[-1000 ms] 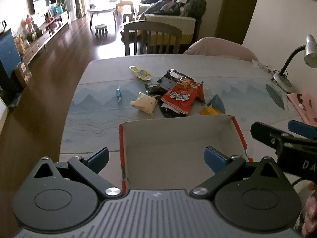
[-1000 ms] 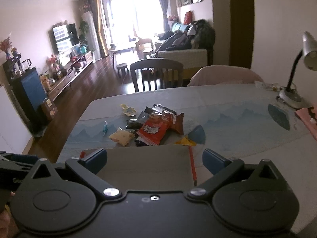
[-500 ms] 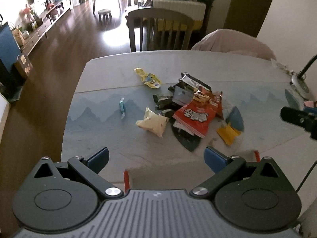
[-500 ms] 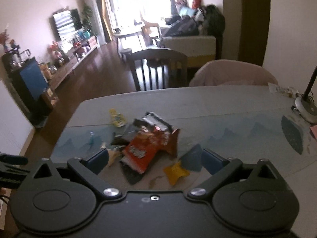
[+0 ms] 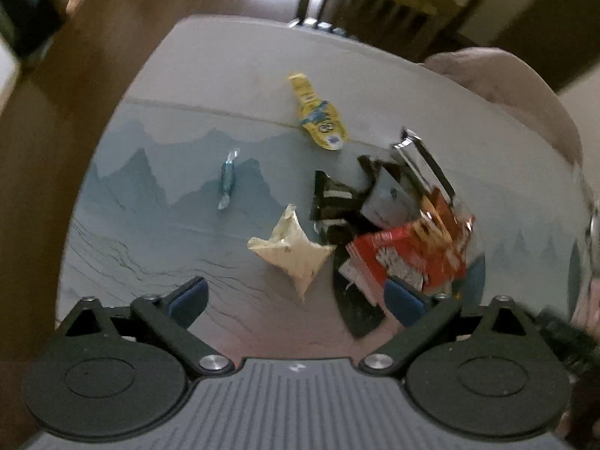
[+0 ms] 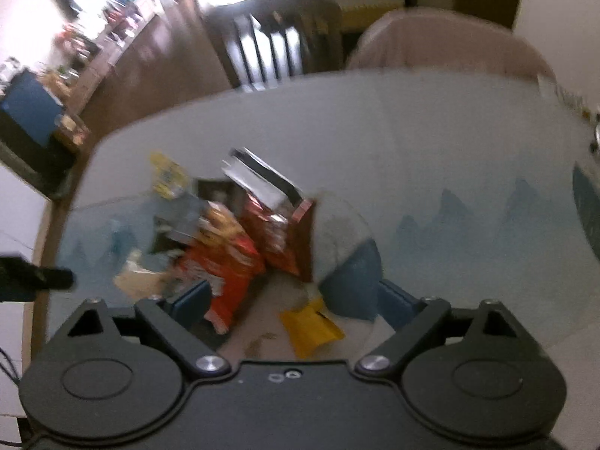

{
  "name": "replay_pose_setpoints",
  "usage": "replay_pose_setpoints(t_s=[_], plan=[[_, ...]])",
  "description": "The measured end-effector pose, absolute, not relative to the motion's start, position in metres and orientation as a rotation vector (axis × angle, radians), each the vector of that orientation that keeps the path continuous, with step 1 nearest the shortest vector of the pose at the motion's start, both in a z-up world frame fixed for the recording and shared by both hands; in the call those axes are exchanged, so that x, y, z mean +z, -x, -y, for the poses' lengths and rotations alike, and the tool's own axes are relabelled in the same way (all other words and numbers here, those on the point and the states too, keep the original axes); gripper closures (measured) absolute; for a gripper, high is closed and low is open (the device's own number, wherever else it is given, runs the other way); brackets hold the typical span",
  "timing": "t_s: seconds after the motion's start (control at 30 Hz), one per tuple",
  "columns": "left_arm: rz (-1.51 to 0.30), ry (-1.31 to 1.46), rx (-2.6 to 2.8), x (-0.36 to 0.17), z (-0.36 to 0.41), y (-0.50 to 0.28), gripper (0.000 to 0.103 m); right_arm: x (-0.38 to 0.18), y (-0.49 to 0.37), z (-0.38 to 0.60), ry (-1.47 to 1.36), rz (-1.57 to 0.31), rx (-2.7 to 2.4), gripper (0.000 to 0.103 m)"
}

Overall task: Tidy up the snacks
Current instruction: 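Reach the left tool to the cream pastry while the right tool reaches the yellow candy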

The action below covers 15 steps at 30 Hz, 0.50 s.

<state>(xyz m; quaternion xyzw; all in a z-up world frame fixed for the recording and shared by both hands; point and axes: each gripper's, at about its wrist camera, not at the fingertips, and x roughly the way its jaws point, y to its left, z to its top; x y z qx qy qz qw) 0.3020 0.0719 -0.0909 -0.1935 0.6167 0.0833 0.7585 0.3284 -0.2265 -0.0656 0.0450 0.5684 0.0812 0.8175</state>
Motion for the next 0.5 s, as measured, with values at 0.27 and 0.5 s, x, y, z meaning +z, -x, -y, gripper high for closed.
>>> replay_pose_setpoints(t_s=[0.27,0.5], plan=[[-1.453,0.414,0.23,-0.135,-0.068,-0.335,0.011,-0.114,-0.345,0.239,-0.136,-1.351,0.158,0.021],[-1.583,0.375,0.239,-0.173,-0.058,-0.349,0.012,-0.137,-0.35,0.227,-0.054,-1.421,0.201,0.023]])
